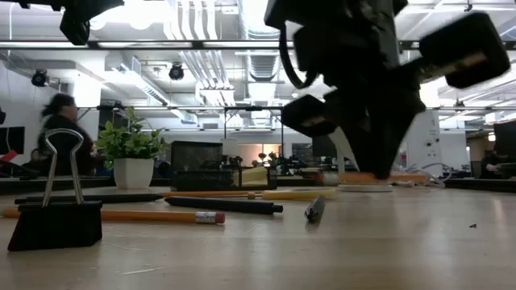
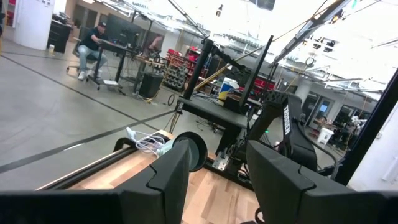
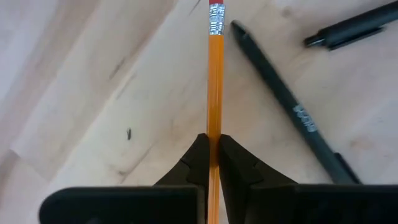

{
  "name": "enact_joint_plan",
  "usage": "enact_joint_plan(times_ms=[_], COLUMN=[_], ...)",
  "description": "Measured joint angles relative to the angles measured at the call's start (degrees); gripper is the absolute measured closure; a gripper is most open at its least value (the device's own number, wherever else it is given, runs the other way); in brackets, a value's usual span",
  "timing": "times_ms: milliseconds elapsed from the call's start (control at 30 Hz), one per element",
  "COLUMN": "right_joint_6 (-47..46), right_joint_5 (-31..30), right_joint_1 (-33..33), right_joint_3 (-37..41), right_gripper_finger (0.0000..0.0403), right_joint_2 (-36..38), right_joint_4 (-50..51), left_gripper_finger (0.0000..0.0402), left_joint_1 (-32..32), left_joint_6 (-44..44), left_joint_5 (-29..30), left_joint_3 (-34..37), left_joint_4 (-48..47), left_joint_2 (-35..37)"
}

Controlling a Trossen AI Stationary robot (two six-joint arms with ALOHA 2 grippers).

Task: Pick and place office supplies into organizer
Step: Put the bottom right yellow pencil into the black desk organizer

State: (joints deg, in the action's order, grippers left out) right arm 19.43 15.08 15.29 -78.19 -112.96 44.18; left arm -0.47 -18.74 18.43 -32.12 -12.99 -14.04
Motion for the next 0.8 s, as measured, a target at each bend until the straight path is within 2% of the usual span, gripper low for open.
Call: enact_joint_plan(times_ms=[267, 533, 800], right_joint_6=[-7.0, -11.2, -18.5], right_joint_5=[4.3, 4.3, 4.3], right_joint_1=[-3.2, -7.1, -12.1], right_joint_3=[-5.2, -9.4, -9.4], right_gripper_finger=[0.0394, 0.0394, 0.0394], right_joint_2=[0.2, 1.5, 4.3], right_joint_4=[1.1, -0.7, -9.3], left_gripper_finger=[0.0256, 0.0256, 0.0256], left_joint_1=[0.0, 0.0, 0.0], left_joint_6=[0.0, 0.0, -0.2], left_joint_5=[0.0, 0.0, 0.0], left_joint_3=[0.0, 0.0, 0.0], left_joint_4=[0.0, 0.0, 0.0], left_joint_2=[0.0, 0.0, 0.0])
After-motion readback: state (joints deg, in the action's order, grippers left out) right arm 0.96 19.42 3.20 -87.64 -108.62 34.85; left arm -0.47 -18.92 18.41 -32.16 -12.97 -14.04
